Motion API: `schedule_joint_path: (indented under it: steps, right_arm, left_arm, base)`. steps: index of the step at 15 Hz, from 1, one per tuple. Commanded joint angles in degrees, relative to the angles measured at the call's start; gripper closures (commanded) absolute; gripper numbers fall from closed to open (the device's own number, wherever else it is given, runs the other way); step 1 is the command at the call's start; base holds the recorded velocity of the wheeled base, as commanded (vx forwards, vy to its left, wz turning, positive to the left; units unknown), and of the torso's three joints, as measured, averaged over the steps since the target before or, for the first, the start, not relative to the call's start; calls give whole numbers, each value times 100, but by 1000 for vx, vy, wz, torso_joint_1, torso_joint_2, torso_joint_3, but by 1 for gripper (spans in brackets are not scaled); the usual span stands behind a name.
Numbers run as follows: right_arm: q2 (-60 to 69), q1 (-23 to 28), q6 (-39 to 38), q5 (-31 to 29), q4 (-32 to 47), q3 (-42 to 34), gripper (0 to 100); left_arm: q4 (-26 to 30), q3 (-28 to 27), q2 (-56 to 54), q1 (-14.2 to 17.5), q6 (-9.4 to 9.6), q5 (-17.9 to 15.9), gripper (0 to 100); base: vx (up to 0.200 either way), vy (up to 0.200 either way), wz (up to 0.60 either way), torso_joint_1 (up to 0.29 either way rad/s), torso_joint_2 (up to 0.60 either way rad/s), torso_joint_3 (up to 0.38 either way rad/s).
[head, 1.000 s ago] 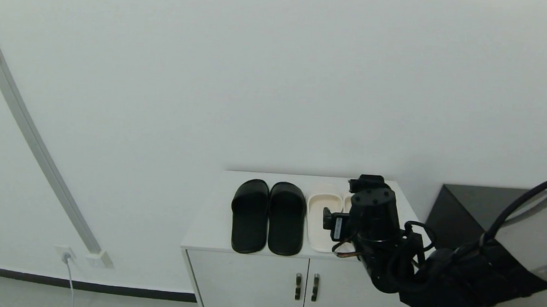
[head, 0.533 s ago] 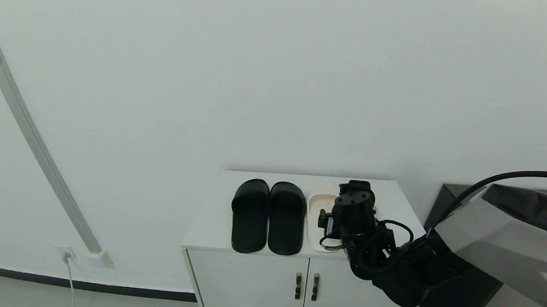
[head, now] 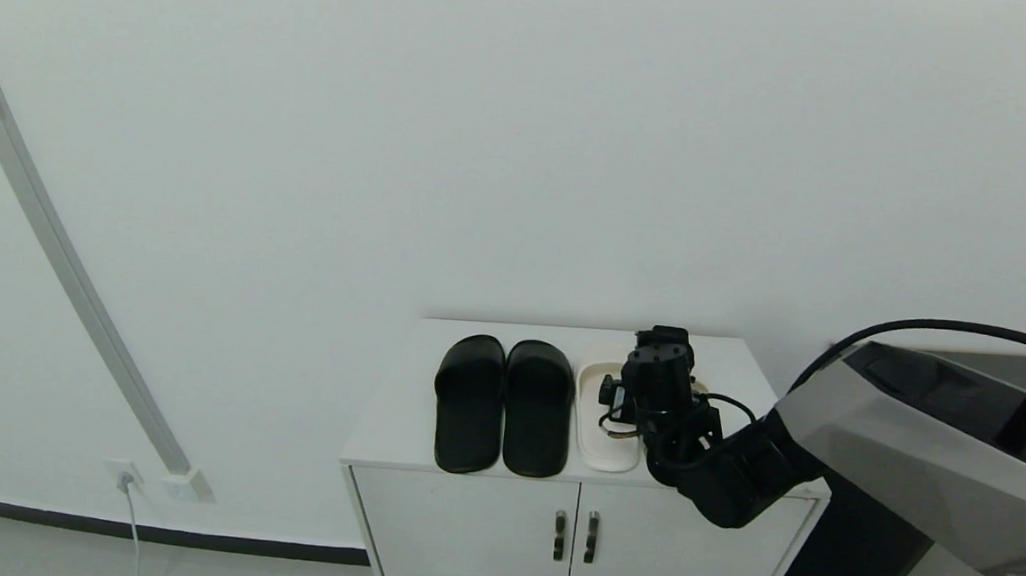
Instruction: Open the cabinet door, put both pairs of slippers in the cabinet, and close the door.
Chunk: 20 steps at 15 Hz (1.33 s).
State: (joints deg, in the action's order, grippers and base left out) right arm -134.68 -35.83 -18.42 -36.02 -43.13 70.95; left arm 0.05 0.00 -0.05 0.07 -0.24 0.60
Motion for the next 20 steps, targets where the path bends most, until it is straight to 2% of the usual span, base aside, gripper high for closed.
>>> schedule_joint_path:
  steps: [1,3,4,9,13,14,18,20]
  right_arm:
    - [-164,58,40,8,-2,147,0]
    - [-199,67,49,16,-11,174,0]
    - [-225,67,58,16,-11,218,100]
    - [-375,155,137,8,6,437,100]
    - [126,164,216,16,-20,130,100]
    - [425,155,295,69,-20,-134,100]
    - [1849,94,620,1001,-407,-1663,100]
    - [2579,94,1042,1932,-890,-2850,100]
  left_arm:
    - [4,0,5,1,-11,2,100]
    - [4,0,5,1,-20,2,100]
    - [4,0,5,1,-20,2,100]
    - [4,0,5,1,-20,2,100]
    - [-5,0,5,1,-20,2,100]
    - [-5,0,5,1,-20,2,100]
    - [4,0,5,1,-20,2,100]
    - [-5,0,5,1,-20,2,100]
  base:
    - [0,0,0,0,0,0]
    - [0,0,0,0,0,0]
    - [0,0,0,0,0,0]
    - [0,0,0,0,0,0]
    - [0,0,0,0,0,0]
    - [0,0,0,0,0,0]
    - [0,0,0,0,0,0]
    - [0,0,0,0,0,0]
